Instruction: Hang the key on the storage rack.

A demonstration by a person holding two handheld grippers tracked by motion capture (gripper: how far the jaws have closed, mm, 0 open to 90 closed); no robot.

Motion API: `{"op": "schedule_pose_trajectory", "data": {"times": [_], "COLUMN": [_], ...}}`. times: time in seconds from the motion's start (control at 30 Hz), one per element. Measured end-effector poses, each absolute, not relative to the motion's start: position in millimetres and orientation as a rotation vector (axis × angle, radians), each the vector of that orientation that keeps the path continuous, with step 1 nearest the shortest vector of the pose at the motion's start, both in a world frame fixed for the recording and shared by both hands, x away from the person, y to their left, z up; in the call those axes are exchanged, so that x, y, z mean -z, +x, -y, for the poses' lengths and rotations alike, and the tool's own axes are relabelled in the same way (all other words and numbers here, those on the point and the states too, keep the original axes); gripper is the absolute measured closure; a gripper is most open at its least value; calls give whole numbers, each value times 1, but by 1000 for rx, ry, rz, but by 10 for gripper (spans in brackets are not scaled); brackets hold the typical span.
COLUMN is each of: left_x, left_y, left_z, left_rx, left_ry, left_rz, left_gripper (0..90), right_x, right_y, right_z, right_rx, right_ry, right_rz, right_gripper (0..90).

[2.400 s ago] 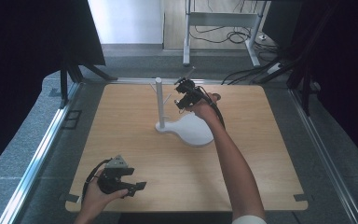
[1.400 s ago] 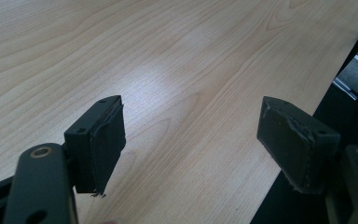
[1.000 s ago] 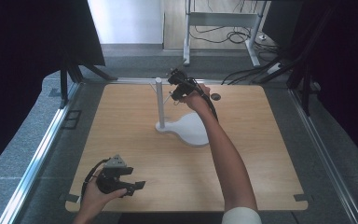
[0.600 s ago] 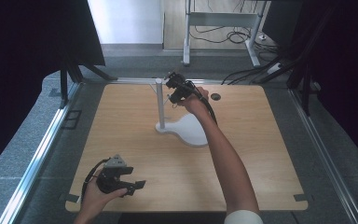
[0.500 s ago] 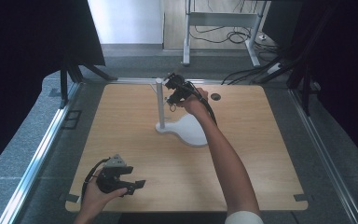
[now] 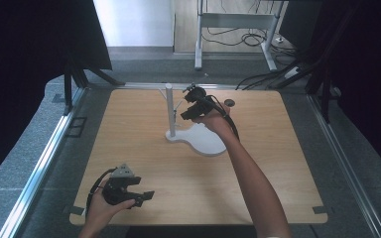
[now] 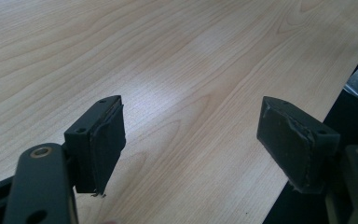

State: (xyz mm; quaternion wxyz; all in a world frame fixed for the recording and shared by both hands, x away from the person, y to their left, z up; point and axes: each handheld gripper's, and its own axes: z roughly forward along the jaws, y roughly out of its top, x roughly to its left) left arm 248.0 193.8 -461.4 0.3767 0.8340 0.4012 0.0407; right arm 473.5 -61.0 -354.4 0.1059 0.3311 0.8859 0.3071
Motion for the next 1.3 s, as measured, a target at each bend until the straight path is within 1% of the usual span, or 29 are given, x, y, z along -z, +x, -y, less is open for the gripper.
{"op": "schedule_pose_trajectory", "data": {"times": [0.07,0.13,0.17,0.27,0.3,0.33,0.37,0.5,0.57,0.6,0.67,0.8,0.83,1.1,1.17,1.3], "left_x": [462,462,462,463,463,463,463,462,464,464,466,467,467,470,470,472], "left_y": [248,249,249,249,249,249,248,248,249,249,250,250,250,252,252,254], "left_z": [-194,-194,-194,-193,-193,-193,-192,-192,-191,-191,-191,-189,-188,-186,-186,-189], "left_rx": [-105,-105,-105,-106,-108,-108,-111,-115,-115,-115,-115,-119,-120,-120,-115,-113], "left_ry": [2132,2135,2136,2138,2140,2140,2140,2144,2146,2146,2153,2161,2162,2172,2171,2164], "left_rz": [-1027,-1030,-1031,-1033,-1034,-1034,-1034,-1031,-1040,-1040,-1051,-1053,-1053,-1058,-1056,-1064], "left_gripper": [239,239,239,239,239,238,239,238,238,238,238,237,237,236,235,235], "right_x": [354,356,356,359,363,363,369,380,396,396,410,422,428,445,448,452], "right_y": [469,457,457,444,434,434,426,413,397,397,382,369,361,329,325,321], "right_z": [64,72,72,82,91,91,99,112,131,131,152,168,176,191,191,193], "right_rx": [-917,-935,-935,-961,-977,-977,-984,-991,-987,-987,-1028,-1050,-1068,-1147,-1123,-1103], "right_ry": [969,945,945,939,933,933,936,930,935,935,961,979,981,975,967,970], "right_rz": [-2603,-2598,-2598,-2588,-2583,-2583,-2587,-2598,-2608,-2608,-2592,-2572,-2557,-2500,-2506,-2479], "right_gripper": [568,538,538,539,538,538,532,519,514,514,514,512,510,496,481,479]}}
